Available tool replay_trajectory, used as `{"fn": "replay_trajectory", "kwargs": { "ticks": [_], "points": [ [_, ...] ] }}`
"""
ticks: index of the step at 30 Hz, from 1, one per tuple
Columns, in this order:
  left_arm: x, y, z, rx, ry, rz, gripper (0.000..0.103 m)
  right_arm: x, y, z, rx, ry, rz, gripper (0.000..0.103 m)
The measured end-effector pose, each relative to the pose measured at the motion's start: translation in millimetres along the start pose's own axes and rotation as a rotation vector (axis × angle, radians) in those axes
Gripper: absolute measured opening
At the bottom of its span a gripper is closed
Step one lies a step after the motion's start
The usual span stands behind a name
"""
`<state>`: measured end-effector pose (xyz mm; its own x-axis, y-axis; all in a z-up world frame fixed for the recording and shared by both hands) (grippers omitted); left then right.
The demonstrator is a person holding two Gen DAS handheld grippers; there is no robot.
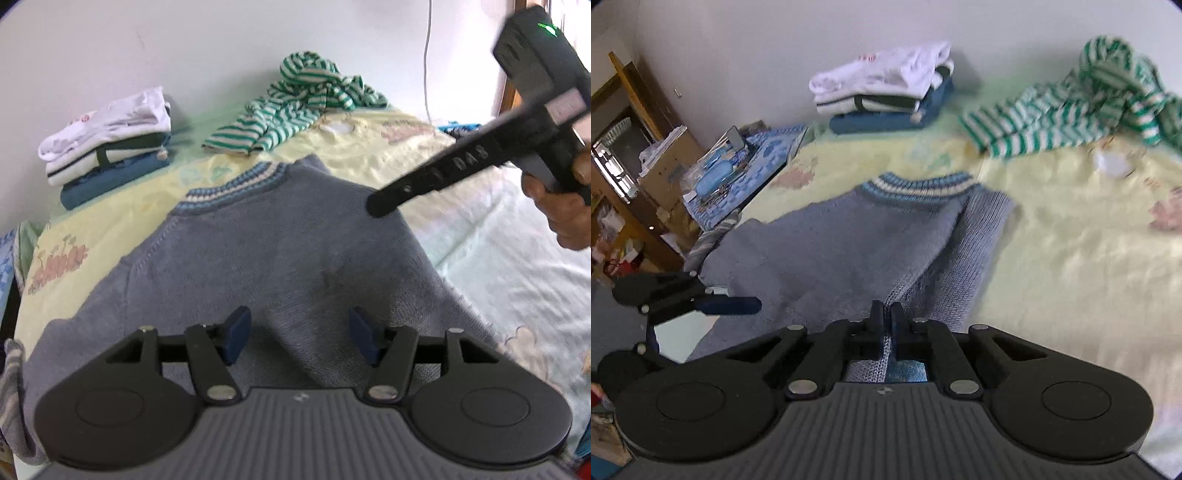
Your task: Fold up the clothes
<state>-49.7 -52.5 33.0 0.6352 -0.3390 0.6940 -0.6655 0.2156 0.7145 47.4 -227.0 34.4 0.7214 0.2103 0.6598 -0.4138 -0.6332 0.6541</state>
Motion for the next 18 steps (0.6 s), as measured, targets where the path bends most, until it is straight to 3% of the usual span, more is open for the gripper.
{"fn": "replay_trajectory", "kwargs": {
  "ticks": [6, 8, 10, 12, 13, 18],
  "points": [
    [9.8, -7.2, 15.4, -0.045, -0.036, 0.026, 0.065, -22.9, -27.6, 16.0, -0.108, -0.003, -0.108, 0.004],
    [11.9, -13.0, 24.3, -0.068, -0.063, 0.024, 0.065, -22.2, -31.2, 18.4, -0.102, -0.021, -0.106, 0.004],
    [12.6, -16.1, 33.7, -0.089, -0.098, 0.023, 0.065, -12.3, -28.3, 20.1, -0.112, -0.020, -0.081, 0.005],
    [10.9, -18.6, 40.1, -0.113, -0.111, 0.018, 0.066, -2.3, -25.5, 21.8, -0.122, -0.019, -0.055, 0.024],
    [9.3, -21.0, 42.2, -0.124, -0.111, 0.009, 0.066, 2.7, -24.0, 22.7, -0.127, -0.018, -0.042, 0.026],
    [-1.8, -33.4, 50.4, -0.167, -0.086, -0.052, 0.066, 38.7, -43.0, 35.8, -0.138, -0.053, 0.046, 0.027]
  ]
}}
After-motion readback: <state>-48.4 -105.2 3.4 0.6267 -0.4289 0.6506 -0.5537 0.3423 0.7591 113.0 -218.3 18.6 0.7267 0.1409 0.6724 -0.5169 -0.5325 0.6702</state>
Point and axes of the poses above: each gripper's, at about its wrist camera, not at the fingertips, and y roughly against the way its jaws point, z to its right, x to its top, the point moved 3 cm from there along -y, roughly the way its jaws point, and after that the axes turned 2 degrees about x, right-handed, at the moved point
